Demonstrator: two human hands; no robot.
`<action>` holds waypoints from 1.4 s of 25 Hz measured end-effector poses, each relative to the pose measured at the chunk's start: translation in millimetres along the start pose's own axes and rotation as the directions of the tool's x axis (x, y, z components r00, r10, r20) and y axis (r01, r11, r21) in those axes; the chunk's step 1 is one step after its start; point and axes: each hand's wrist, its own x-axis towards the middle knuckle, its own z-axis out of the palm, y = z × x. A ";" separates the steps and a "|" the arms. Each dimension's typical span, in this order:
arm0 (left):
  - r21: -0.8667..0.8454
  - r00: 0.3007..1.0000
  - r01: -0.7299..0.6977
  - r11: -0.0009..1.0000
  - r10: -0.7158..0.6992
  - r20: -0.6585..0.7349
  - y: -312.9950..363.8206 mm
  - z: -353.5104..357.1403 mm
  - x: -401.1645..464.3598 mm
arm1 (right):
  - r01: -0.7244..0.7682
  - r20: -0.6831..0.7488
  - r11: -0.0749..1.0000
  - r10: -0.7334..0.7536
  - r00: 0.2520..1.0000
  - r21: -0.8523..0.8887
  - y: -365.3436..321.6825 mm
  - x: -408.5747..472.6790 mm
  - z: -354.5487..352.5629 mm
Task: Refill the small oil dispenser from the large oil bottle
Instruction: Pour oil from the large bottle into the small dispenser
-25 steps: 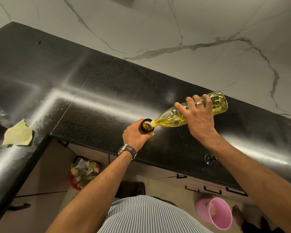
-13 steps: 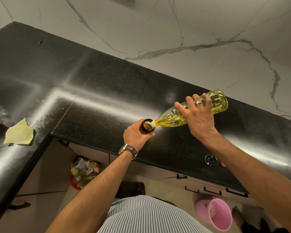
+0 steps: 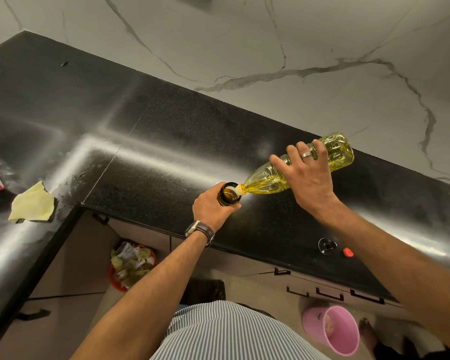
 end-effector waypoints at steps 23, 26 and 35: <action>-0.014 1.000 -0.001 1.000 0.001 0.009 -0.7 0.7 -0.1 | 0.075 -0.059 0.987 -0.084 0.995 -0.144 3.1 6.9 -9.1; -0.019 1.000 0.004 1.000 -0.004 0.007 -0.8 0.5 -0.1 | 0.073 -0.053 0.987 -0.082 0.995 -0.143 1.7 6.7 -9.3; -0.025 1.000 -0.002 1.000 0.002 0.018 -0.2 -0.6 -0.4 | 0.053 -0.049 0.991 -0.059 0.997 -0.122 0.1 11.7 -13.2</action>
